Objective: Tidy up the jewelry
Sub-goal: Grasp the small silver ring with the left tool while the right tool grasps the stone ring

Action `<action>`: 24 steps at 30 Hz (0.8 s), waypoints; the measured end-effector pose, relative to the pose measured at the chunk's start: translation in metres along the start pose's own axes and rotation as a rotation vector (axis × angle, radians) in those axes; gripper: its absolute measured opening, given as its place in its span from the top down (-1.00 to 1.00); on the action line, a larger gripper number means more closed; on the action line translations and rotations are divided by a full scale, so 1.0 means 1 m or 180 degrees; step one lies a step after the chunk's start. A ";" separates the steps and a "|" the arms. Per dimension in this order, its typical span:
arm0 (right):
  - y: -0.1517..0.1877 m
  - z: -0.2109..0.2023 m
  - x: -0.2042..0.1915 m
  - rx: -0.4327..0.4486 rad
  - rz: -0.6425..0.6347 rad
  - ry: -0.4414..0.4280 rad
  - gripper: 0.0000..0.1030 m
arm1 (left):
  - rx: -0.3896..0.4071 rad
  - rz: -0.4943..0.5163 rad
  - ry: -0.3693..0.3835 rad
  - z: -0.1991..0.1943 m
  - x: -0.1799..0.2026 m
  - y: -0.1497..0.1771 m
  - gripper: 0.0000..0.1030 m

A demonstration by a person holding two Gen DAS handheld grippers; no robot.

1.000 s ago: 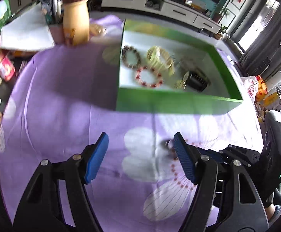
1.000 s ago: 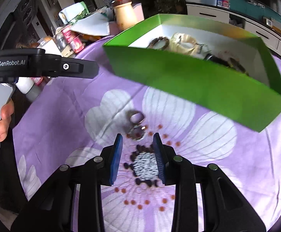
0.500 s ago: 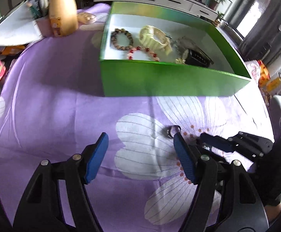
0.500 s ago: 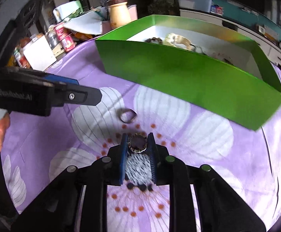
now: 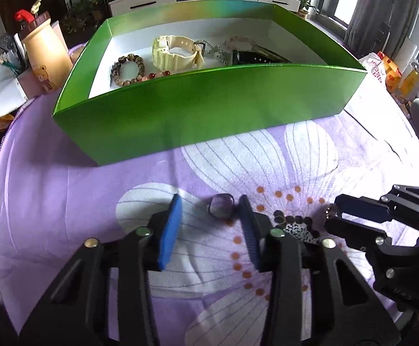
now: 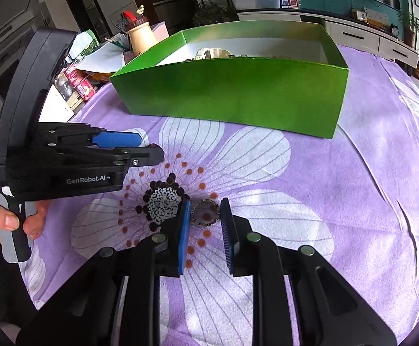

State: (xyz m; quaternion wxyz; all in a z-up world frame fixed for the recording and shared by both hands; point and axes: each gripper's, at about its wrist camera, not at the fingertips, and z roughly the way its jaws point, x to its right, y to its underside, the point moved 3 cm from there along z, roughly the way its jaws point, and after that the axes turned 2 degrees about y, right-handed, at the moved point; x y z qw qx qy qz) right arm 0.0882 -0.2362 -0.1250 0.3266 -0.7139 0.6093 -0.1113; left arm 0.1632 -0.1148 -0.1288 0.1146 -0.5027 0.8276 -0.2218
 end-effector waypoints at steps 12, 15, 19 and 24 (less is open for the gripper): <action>-0.008 -0.005 -0.010 0.0041 -0.0004 -0.0069 0.59 | 0.0000 -0.0285 0.0141 -0.023 -0.014 0.015 0.61; -0.012 -0.008 -0.012 0.0064 -0.0012 -0.0076 0.59 | 0.0037 -0.0356 0.0155 -0.032 -0.020 0.018 0.61; -0.016 -0.016 -0.014 0.0115 0.0007 -0.0100 0.59 | 0.0099 -0.0434 0.0170 -0.047 -0.030 0.018 0.61; -0.023 -0.029 -0.014 0.0185 -0.0014 -0.0065 0.59 | 0.0246 -0.0481 0.0192 -0.069 -0.040 0.007 0.61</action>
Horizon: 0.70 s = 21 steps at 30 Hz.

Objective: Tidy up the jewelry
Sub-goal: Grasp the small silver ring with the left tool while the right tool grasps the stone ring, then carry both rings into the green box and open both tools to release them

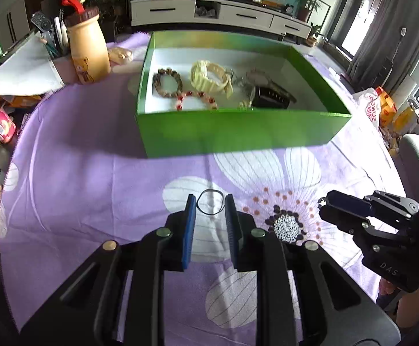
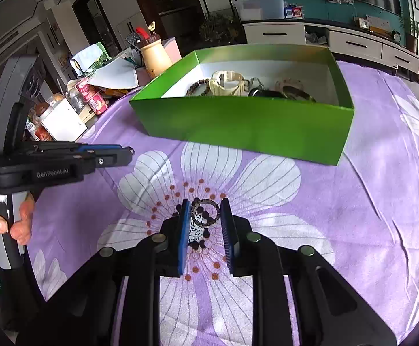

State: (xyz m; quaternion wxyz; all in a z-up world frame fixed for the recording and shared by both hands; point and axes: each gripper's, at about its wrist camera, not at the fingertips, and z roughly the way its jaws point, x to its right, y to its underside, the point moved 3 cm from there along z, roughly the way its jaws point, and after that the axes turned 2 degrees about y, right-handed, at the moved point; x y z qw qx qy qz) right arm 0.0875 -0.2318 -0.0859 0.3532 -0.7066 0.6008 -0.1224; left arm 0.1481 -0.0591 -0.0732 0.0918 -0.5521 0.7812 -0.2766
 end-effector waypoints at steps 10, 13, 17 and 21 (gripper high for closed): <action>-0.040 -0.031 0.014 0.0269 0.0142 0.0024 0.59 | 0.0184 -0.0040 0.0033 -0.029 -0.002 -0.046 0.61; -0.056 -0.038 0.022 0.0339 0.0204 0.0032 0.59 | 0.0193 -0.0093 0.0063 -0.030 -0.002 -0.063 0.61; -0.079 -0.039 0.036 0.0371 0.0307 0.0060 0.59 | 0.0176 -0.0202 0.0156 -0.026 -0.004 -0.087 0.61; -0.097 -0.032 0.050 0.0339 0.0419 0.0074 0.59 | 0.0132 -0.0274 0.0193 -0.016 -0.002 -0.105 0.61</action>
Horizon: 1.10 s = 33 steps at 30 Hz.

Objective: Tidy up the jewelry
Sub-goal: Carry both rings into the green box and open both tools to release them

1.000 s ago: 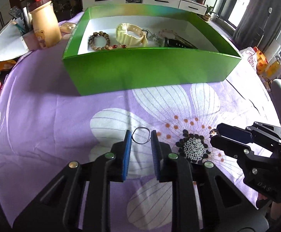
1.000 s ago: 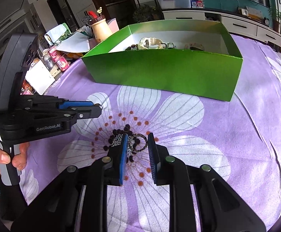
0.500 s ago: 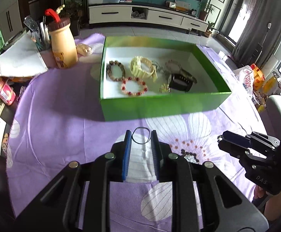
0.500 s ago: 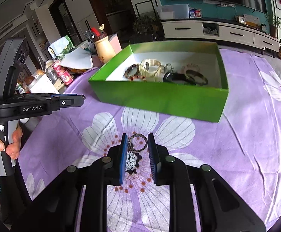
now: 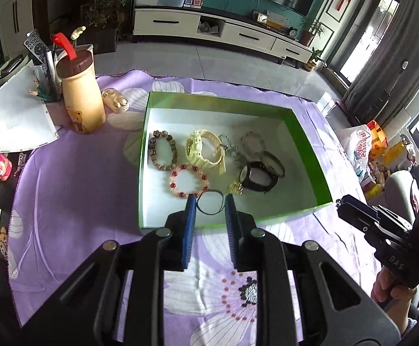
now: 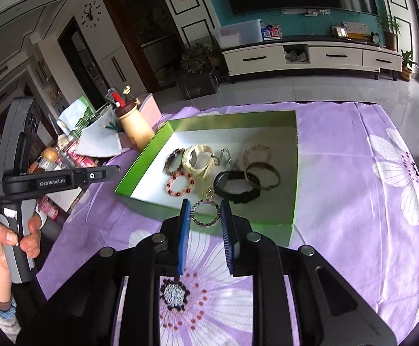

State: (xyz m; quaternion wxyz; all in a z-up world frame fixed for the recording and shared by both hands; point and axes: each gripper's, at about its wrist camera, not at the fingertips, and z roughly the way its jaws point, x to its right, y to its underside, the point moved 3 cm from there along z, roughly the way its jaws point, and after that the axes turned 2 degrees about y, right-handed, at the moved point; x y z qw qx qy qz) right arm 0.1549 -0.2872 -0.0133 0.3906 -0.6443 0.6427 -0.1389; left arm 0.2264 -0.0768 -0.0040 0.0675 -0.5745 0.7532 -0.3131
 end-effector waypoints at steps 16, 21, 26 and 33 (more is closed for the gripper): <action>-0.044 0.049 0.029 -0.0234 0.0383 0.0084 0.59 | -0.0292 -0.0165 -0.0103 0.055 -0.011 -0.021 0.61; -0.046 0.065 0.037 -0.0333 0.0470 0.0113 0.59 | -0.0383 -0.0222 -0.0118 0.071 -0.016 -0.021 0.61; -0.044 0.080 0.041 -0.0421 0.0488 0.0157 0.59 | -0.0450 -0.0206 -0.0141 0.083 -0.018 -0.023 0.61; -0.044 0.100 0.043 -0.0530 0.0456 0.0241 0.59 | -0.0561 -0.0179 -0.0194 0.100 -0.019 -0.022 0.61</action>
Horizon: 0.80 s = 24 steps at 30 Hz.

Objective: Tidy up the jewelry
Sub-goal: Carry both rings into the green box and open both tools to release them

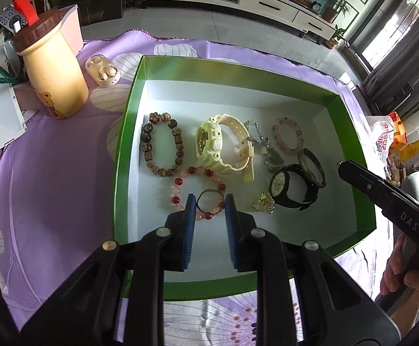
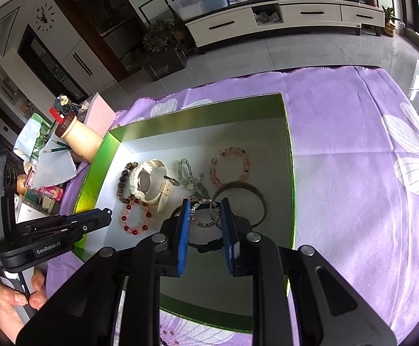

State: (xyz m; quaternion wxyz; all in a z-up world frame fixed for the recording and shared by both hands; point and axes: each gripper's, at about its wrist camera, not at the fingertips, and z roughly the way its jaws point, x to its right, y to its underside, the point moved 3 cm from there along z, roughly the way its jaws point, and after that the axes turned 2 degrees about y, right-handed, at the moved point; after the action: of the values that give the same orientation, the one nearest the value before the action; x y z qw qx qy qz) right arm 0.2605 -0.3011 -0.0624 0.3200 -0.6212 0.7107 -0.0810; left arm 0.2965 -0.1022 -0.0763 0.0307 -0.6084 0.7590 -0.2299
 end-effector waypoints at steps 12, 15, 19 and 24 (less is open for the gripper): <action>-0.003 0.013 0.004 -0.0082 -0.0059 0.0192 0.59 | -0.0103 0.0048 -0.0074 0.011 0.000 -0.002 0.61; -0.003 0.015 0.002 -0.0097 -0.0112 0.0265 0.59 | -0.0132 0.0057 -0.0091 0.015 0.000 -0.002 0.61; -0.004 0.016 0.001 -0.0102 -0.0149 0.0310 0.59 | -0.0149 0.0068 -0.0103 0.019 0.002 -0.002 0.61; -0.004 0.016 0.000 -0.0117 -0.0183 0.0332 0.59 | -0.0162 0.0064 -0.0116 0.021 0.002 -0.001 0.61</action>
State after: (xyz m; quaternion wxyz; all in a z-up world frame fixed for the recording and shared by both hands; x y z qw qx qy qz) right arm 0.2729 -0.2971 -0.0732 0.2686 -0.6420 0.7097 -0.1094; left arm 0.3036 -0.1110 -0.0940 0.0314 -0.6054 0.7700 -0.1991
